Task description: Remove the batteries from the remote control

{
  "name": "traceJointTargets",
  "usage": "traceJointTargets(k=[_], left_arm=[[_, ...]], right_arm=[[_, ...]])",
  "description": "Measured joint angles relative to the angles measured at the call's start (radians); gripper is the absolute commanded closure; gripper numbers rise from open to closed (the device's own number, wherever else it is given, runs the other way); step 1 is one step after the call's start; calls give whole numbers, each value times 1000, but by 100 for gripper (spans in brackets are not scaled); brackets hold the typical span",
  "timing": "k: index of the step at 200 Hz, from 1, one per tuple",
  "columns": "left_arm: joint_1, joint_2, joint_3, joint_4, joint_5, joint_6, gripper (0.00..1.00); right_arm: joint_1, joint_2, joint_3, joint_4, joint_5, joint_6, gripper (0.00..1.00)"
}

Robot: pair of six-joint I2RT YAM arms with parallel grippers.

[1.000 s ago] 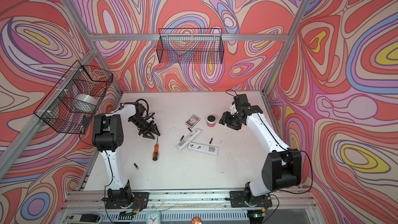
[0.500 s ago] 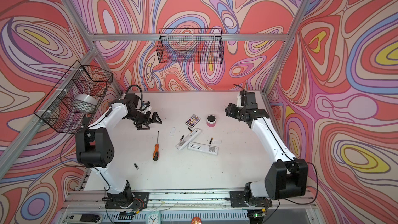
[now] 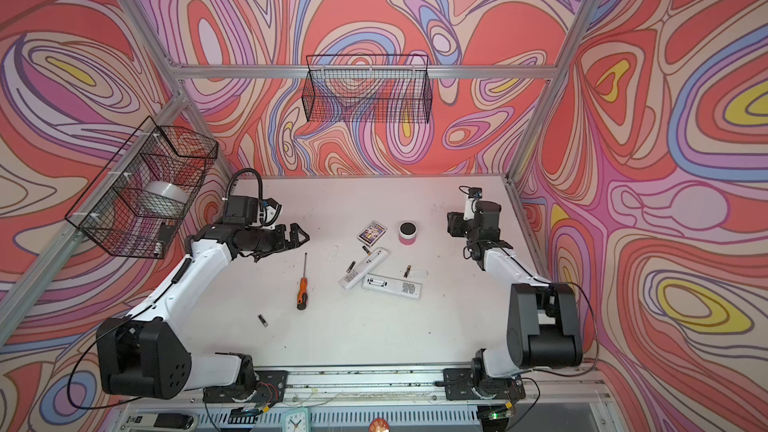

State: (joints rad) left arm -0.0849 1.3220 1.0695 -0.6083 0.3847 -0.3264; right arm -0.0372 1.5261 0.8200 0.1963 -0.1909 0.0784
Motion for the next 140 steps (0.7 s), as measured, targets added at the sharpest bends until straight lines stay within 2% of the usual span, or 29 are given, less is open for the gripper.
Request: traceJointTargets(k=[28, 63, 85, 119, 140], left_arm=[[-5, -45, -16, 29, -109, -14, 0], [-6, -45, -34, 69, -254, 13, 0], [-6, -45, -99, 165, -304, 46, 0], [-5, -45, -233, 320, -365, 116, 0], [9, -45, -279, 407, -367, 159, 0]], right_arm=[[-4, 85, -3, 76, -35, -18, 2], [-11, 105, -52, 162, -49, -57, 2], [-14, 103, -119, 250, -65, -76, 2], [-16, 81, -307, 433, -63, -76, 2], [-23, 76, -338, 482, -64, -73, 2]])
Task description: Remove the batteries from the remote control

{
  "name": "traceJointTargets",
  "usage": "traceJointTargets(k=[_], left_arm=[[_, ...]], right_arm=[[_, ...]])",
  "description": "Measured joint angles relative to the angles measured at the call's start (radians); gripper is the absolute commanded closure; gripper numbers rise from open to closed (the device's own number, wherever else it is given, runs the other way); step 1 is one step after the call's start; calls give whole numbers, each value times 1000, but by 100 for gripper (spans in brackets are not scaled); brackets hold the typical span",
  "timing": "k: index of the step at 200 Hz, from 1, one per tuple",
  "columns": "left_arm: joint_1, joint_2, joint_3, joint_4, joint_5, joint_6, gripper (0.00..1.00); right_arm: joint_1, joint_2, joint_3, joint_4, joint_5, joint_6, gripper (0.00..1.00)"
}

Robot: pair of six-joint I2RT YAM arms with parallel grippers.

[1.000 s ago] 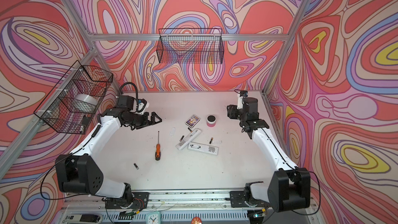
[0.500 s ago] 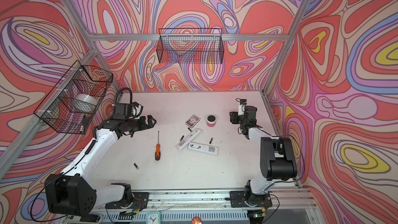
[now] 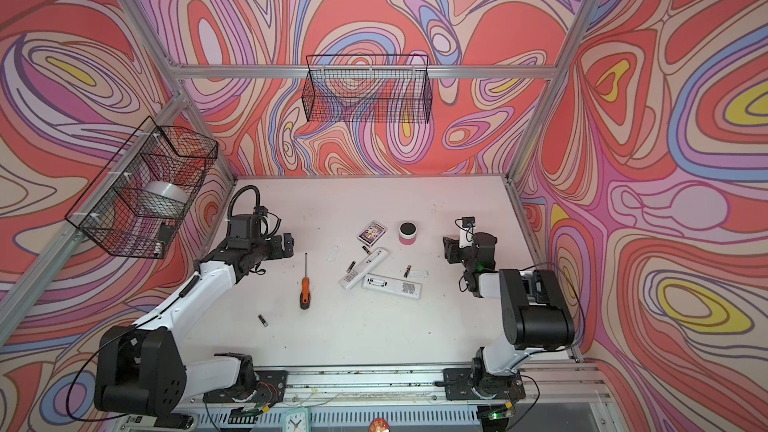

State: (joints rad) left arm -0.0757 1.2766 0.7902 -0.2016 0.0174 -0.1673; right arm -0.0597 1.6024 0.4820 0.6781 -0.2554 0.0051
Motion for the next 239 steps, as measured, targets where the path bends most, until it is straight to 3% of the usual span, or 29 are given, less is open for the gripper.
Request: traceJointTargets(k=[44, 93, 133, 179, 239], left_arm=[[45, 10, -134, 230, 47, 68, 0], [45, 63, -438, 735, 81, 170, 0], [50, 212, -476, 999, 77, 193, 0], [57, 258, -421, 1032, -52, 156, 0], [57, 258, -422, 1049, -87, 147, 0]], right_arm=[[-16, 30, 4, 141, -15, -1, 2], [-18, 80, -12, 229, -8, 1, 2], [-18, 96, -21, 270, 6, 4, 2], [-18, 96, -21, 278, 17, 4, 2], [-18, 96, -23, 288, 24, 4, 2]])
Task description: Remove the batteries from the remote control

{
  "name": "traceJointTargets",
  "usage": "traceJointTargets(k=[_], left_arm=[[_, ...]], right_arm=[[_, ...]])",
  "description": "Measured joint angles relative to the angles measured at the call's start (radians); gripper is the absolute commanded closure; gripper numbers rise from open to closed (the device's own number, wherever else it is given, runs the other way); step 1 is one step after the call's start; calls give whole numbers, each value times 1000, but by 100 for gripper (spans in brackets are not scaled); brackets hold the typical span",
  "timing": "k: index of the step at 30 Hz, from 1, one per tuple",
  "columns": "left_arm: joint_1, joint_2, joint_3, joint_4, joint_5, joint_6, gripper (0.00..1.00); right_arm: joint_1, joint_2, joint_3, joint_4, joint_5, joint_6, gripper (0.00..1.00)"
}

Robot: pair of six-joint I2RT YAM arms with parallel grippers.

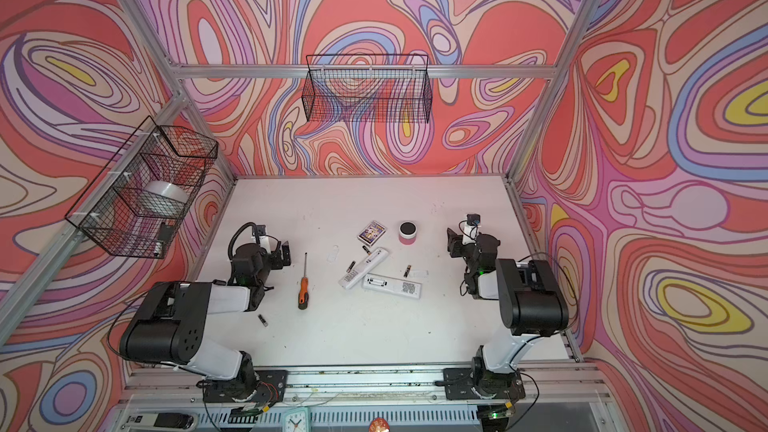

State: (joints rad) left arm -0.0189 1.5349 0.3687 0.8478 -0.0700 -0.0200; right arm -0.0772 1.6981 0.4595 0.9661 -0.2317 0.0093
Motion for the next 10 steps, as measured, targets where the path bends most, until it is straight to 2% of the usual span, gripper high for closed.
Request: traceJointTargets(k=[10], left_arm=[[0, 0, 0, 1, -3, 0, 0]], right_arm=[[0, 0, 0, 14, 0, 0, 2]])
